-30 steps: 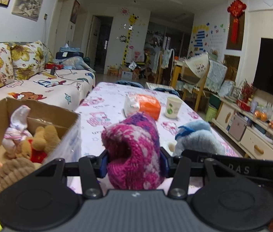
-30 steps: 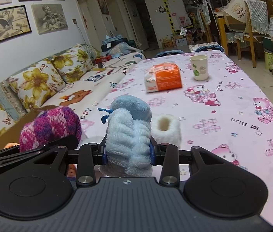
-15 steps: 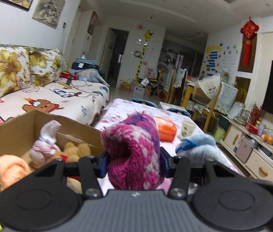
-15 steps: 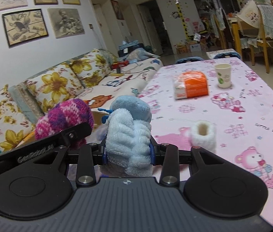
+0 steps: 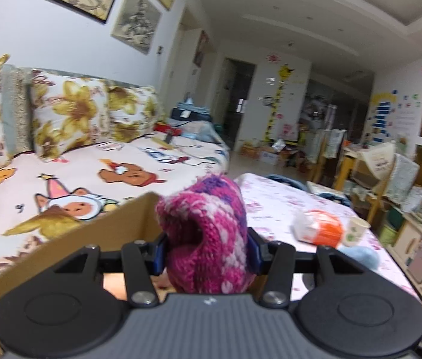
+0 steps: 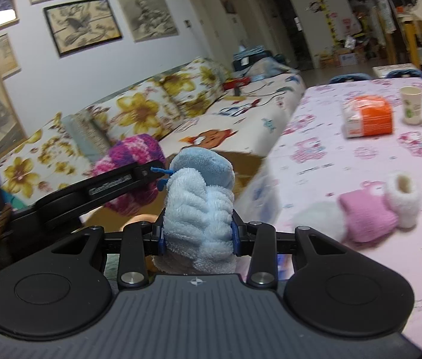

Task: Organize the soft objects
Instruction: 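Carry the pink hat and light blue slipper over the cardboard box with both tools, then open both tools to drop the hat and slipper into the box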

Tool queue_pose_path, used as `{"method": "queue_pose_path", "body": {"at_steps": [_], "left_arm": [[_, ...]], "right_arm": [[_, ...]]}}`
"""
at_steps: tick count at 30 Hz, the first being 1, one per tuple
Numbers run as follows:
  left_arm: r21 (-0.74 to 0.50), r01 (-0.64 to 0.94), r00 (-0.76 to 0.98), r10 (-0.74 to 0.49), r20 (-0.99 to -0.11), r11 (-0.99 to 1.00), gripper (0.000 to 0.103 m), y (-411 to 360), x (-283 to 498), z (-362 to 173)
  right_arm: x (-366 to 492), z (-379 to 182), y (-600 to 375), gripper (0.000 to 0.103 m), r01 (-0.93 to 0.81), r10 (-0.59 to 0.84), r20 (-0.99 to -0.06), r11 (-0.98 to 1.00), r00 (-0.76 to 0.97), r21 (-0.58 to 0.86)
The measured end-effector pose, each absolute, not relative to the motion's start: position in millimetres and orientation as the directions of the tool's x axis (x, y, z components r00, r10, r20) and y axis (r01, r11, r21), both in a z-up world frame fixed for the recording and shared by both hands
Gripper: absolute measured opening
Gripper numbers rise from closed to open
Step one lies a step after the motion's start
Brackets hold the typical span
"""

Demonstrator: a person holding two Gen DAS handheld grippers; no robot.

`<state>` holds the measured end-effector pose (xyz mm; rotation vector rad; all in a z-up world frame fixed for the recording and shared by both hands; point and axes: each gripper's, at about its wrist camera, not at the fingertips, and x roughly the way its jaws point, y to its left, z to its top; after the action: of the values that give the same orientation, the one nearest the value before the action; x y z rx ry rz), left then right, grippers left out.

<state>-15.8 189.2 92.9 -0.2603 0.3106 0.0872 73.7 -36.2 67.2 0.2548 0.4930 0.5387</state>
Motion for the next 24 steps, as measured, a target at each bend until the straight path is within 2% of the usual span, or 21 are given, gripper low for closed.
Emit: {"method": "queue_pose_path", "body": {"at_steps": [14,16,17,19,21,24], "left_arm": [[-0.264,-0.232,0.911,0.115,-0.395,0.936,0.051,237,-7,85],[-0.267,-0.235,0.908,0.114,-0.402,0.935,0.051,238,-7,84],[-0.267,-0.236,0.907,0.112,-0.406,0.934,0.054,239,-6,84],[-0.269,-0.239,0.907,0.116,-0.406,0.933,0.066,240,-5,84],[-0.265,-0.246,0.909,0.127,-0.397,0.932,0.081,239,-7,85],[-0.254,-0.247,0.909,0.133,-0.396,0.935,0.087,237,-6,85]], "right_arm": [[60,64,11,0.050,-0.550,0.632,-0.456,0.773,0.627,0.315],[57,63,13,0.061,-0.560,0.635,-0.468,0.769,0.615,0.308],[55,62,14,0.063,-0.560,0.633,-0.475,0.770,0.611,0.306],[53,62,14,0.085,-0.564,0.632,-0.483,0.770,0.607,0.298],[46,64,8,0.096,-0.562,0.623,-0.475,0.777,0.621,0.283],[41,69,5,0.099,-0.565,0.614,-0.451,0.784,0.648,0.257]]}}
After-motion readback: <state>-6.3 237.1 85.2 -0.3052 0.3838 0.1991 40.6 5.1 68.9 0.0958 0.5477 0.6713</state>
